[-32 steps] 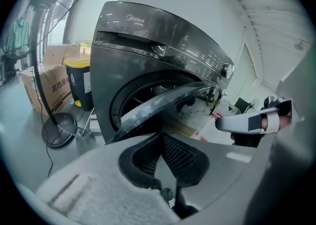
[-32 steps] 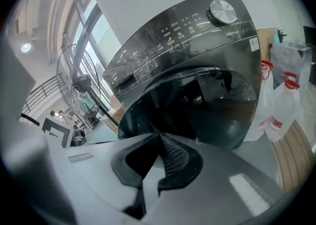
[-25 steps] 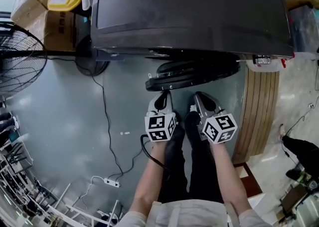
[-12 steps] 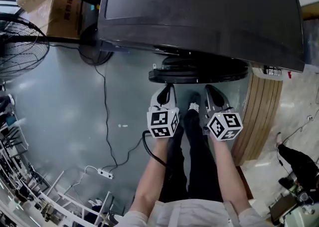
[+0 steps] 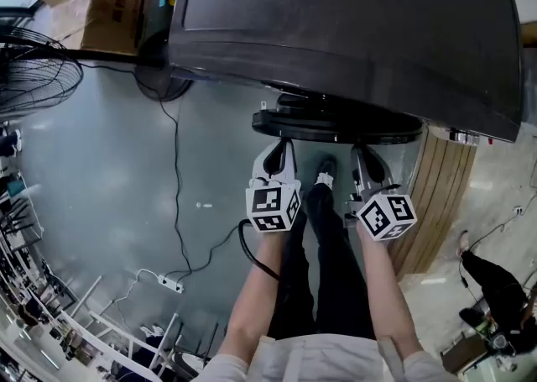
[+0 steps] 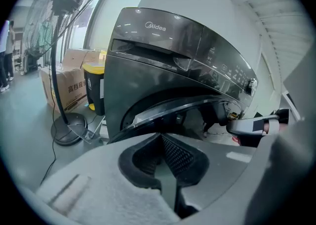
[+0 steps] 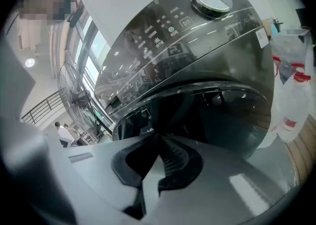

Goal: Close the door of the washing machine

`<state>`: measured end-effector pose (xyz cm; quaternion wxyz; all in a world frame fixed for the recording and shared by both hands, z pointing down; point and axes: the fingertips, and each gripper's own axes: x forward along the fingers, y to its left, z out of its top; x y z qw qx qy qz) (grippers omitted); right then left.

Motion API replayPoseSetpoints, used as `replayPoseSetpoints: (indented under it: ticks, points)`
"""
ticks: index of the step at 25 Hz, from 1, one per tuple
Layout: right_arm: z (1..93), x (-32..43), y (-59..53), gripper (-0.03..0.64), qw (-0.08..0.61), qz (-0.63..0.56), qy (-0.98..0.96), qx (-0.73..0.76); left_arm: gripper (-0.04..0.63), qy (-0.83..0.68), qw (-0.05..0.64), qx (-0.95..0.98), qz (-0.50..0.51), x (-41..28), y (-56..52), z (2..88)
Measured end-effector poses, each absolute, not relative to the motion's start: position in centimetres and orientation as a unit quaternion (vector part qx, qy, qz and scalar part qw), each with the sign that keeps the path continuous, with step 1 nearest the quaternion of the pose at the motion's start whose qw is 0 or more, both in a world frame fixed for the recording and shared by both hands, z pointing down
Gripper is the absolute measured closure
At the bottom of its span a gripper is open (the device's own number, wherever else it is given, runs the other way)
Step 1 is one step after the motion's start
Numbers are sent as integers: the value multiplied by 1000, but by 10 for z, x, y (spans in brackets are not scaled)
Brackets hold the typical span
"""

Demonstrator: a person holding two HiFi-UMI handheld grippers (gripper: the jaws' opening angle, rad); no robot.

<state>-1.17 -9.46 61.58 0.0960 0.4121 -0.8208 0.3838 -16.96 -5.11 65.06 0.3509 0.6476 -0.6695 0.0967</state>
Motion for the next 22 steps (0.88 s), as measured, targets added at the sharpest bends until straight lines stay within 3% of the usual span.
replayPoseSetpoints:
  ticks: [22]
  points:
    - [618,-21,-119,618,121,382,-823,403,592,-675,347,645,88,-178,-94,651]
